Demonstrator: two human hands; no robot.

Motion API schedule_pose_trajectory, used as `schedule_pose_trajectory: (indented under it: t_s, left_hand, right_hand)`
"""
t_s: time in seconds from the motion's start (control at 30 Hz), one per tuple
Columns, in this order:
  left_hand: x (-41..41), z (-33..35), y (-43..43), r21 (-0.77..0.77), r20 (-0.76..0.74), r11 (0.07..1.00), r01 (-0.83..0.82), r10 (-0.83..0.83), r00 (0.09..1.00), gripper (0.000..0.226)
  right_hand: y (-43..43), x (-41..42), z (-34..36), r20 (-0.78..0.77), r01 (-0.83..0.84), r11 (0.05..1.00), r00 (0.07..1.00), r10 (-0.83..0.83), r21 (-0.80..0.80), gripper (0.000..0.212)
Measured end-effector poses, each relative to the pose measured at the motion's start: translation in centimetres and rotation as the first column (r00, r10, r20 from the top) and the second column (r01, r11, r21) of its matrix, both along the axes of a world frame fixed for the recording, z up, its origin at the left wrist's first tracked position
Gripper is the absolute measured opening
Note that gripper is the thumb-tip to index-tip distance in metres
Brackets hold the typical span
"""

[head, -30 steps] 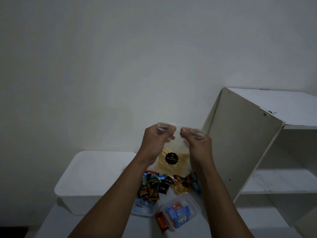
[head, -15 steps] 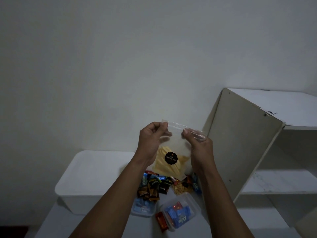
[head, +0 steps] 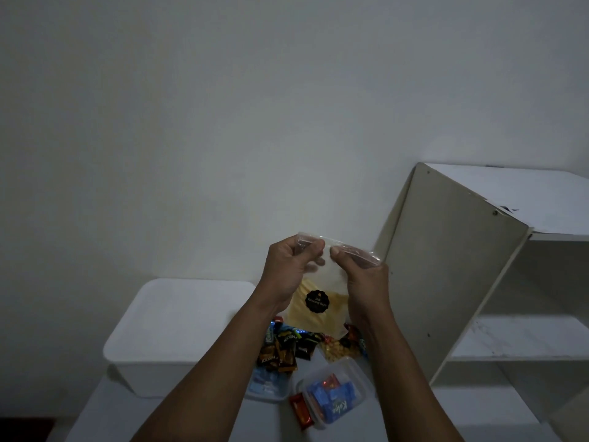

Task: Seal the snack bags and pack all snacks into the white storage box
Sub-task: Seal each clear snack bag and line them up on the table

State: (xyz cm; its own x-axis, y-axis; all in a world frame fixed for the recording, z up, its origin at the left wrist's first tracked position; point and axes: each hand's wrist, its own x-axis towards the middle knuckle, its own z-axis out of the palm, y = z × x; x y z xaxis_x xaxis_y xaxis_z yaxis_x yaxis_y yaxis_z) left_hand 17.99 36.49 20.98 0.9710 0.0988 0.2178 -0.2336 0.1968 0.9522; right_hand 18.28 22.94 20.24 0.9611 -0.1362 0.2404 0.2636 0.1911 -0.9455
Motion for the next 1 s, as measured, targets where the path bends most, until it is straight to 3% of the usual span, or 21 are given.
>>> schedule_pose_trajectory:
  t_s: [0.17, 0.47, 0.6, 0.7, 0.83, 1.0]
  left_hand:
    - [0.2, -0.2, 0.4, -0.051, 0.002, 0.999, -0.008, 0.008, 1.000, 0.019]
    - [0.8, -2.7, 2.6, -0.226, -0.189, 0.974, -0.031, -0.013, 0.982, 0.036]
    - [1.3, -3.1, 2.1, 0.001, -0.276, 0.981, -0.192, 0.185, 0.943, 0.025]
    - [1.7, -3.4, 2.2, 0.077, -0.334, 0.921, -0.382, 0.385, 0.860, 0.036]
    - [1.2, -2.6, 2.2, -0.184, -0.467, 0.954, -0.235, 0.125, 0.875, 0.041]
    - [1.2, -2.7, 2.5, -0.386, -0.453, 0.907, -0.166, -0.029, 0.891, 0.025]
  right_hand:
    - [0.2, -0.2, 0.5, 0.023, -0.005, 0.998, 1.000, 0.006, -0.064, 0.016]
    - [-0.8, -0.2, -1.1, -0.049, -0.064, 0.986, 0.997, 0.057, -0.155, 0.026]
    - [-0.1, -0.2, -2.1, -0.043, 0.015, 0.989, 0.999, -0.021, -0.146, 0.020]
    - [0.1, -0.4, -2.7, -0.029, -0.005, 0.992, 1.000, 0.001, -0.130, 0.026]
    - [0.2, -0.5, -3.4, -0.022, -0.141, 0.976, 0.990, 0.139, -0.166, 0.025]
    - [0.0, -0.6, -3.8, -0.044, -0.265, 0.952, 0.964, 0.261, -0.155, 0.020]
